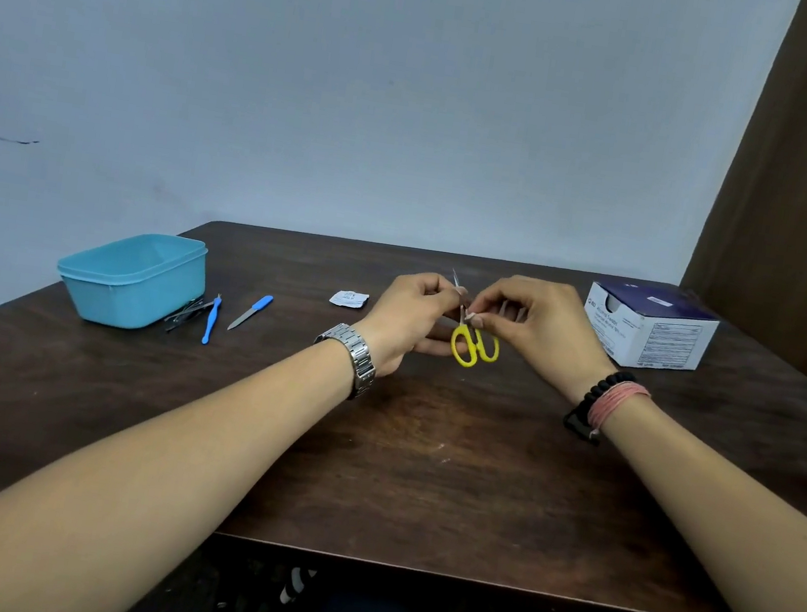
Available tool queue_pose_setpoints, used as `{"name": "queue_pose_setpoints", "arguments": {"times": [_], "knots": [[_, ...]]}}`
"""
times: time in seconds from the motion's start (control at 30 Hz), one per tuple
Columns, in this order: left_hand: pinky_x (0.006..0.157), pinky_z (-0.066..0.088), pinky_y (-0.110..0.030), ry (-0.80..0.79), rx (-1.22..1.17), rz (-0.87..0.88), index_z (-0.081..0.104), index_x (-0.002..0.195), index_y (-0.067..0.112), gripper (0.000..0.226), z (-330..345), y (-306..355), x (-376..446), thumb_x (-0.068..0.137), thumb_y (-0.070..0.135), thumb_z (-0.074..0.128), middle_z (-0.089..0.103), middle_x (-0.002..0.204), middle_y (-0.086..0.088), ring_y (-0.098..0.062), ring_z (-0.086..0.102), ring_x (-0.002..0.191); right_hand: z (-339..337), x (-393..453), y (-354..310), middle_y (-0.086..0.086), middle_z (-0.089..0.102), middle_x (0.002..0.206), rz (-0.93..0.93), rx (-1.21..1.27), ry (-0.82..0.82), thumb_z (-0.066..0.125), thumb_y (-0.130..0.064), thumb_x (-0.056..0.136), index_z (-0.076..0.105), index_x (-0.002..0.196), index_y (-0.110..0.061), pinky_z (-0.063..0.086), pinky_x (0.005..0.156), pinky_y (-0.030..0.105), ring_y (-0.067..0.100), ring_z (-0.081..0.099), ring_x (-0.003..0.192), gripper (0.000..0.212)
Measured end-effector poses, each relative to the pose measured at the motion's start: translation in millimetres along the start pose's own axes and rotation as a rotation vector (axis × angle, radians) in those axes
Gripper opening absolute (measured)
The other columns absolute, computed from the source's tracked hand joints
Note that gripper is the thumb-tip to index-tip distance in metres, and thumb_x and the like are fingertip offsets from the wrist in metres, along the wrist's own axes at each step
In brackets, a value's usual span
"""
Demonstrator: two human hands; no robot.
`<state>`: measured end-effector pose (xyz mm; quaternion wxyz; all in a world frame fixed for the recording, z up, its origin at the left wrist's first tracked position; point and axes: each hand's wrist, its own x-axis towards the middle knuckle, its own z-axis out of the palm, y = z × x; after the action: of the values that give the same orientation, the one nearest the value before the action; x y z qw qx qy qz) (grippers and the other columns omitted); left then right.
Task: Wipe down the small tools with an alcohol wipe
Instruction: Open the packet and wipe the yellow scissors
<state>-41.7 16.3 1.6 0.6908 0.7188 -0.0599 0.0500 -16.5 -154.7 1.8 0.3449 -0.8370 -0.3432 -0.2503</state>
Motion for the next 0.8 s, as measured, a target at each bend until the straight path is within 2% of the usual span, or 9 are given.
{"name": "queue_pose_setpoints", "arguments": {"times": [0.1, 0.27, 0.37, 0.47, 0.57, 0.63, 0.73, 0.8], "knots": [[0.052, 0.055, -0.027, 0.038, -0.047, 0.001, 0.056, 0.087, 0.008, 0.015, -4.3, 3.8, -0.4, 0.097, 0.019, 0.055, 0.067, 0.091, -0.016, -0.023, 0.07, 0.058, -2.3, 0.5, 1.8, -0.005, 0.069, 0.074, 0.045, 0.008, 0.022, 0.078, -0.017, 0.076, 0.074, 0.079, -0.022, 0.046, 0.063, 0.026, 0.014, 0.059, 0.07, 0.007], [0.052, 0.054, -0.026, 0.127, -0.076, 0.017, 0.054, 0.094, 0.007, 0.014, -8.5, 4.2, 2.4, 0.097, 0.02, 0.056, 0.068, 0.107, -0.025, -0.021, 0.073, 0.064, -2.4, -1.8, -0.7, -0.002, 0.069, 0.072, 0.042, 0.043, -0.074, 0.081, -0.015, 0.074, 0.073, 0.077, -0.018, 0.041, 0.059, 0.018, 0.014, 0.056, 0.064, 0.008], [0.054, 0.055, -0.028, 0.088, -0.071, 0.016, 0.057, 0.096, 0.005, 0.014, -7.2, 3.1, 1.9, 0.097, 0.019, 0.056, 0.067, 0.098, -0.021, -0.022, 0.071, 0.063, -1.9, -2.2, -6.2, -0.004, 0.068, 0.072, 0.002, 0.069, -0.096, 0.08, -0.014, 0.075, 0.073, 0.078, -0.017, 0.04, 0.059, 0.013, 0.012, 0.056, 0.064, 0.008], [0.058, 0.057, -0.032, 0.02, -0.036, 0.032, 0.058, 0.089, 0.008, 0.014, -1.8, 1.0, 0.1, 0.097, 0.019, 0.056, 0.062, 0.087, -0.012, -0.026, 0.07, 0.062, -0.9, -1.9, -7.8, -0.003, 0.069, 0.073, -0.013, 0.066, -0.058, 0.078, -0.012, 0.077, 0.073, 0.078, -0.017, 0.044, 0.06, 0.017, 0.013, 0.059, 0.066, 0.007], [0.059, 0.058, -0.033, -0.001, -0.05, 0.044, 0.059, 0.088, 0.011, 0.01, 0.7, 1.3, -1.0, 0.096, 0.018, 0.058, 0.065, 0.088, -0.01, -0.028, 0.071, 0.069, -2.5, -0.7, -3.0, -0.002, 0.069, 0.073, 0.029, 0.055, 0.025, 0.077, -0.013, 0.077, 0.073, 0.078, -0.019, 0.045, 0.062, 0.025, 0.017, 0.058, 0.067, 0.007], [0.059, 0.058, -0.034, 0.01, -0.098, 0.056, 0.06, 0.092, 0.011, 0.006, -0.7, 3.4, -1.2, 0.095, 0.016, 0.058, 0.067, 0.09, -0.011, -0.028, 0.072, 0.072, -4.8, -0.4, 0.6, -0.003, 0.068, 0.07, 0.059, 0.047, 0.043, 0.078, -0.014, 0.076, 0.073, 0.077, -0.02, 0.045, 0.061, 0.023, 0.013, 0.056, 0.065, 0.008], [0.054, 0.056, -0.029, 0.061, -0.16, 0.064, 0.057, 0.1, 0.007, 0.008, -4.5, 7.6, -1.5, 0.096, 0.014, 0.057, 0.067, 0.093, -0.011, -0.021, 0.072, 0.065, -5.0, -1.0, 1.3, -0.006, 0.067, 0.067, 0.085, 0.028, -0.005, 0.079, -0.015, 0.075, 0.073, 0.076, -0.021, 0.042, 0.059, 0.016, 0.007, 0.053, 0.061, 0.009], [0.053, 0.056, -0.029, 0.076, -0.175, 0.073, 0.055, 0.101, 0.007, 0.009, -6.2, 8.6, -1.4, 0.096, 0.015, 0.058, 0.067, 0.094, -0.01, -0.02, 0.072, 0.063, -4.1, -1.4, -1.4, -0.006, 0.067, 0.067, 0.073, 0.03, -0.036, 0.079, -0.014, 0.076, 0.073, 0.076, -0.02, 0.041, 0.059, 0.016, 0.008, 0.054, 0.061, 0.008]]}}
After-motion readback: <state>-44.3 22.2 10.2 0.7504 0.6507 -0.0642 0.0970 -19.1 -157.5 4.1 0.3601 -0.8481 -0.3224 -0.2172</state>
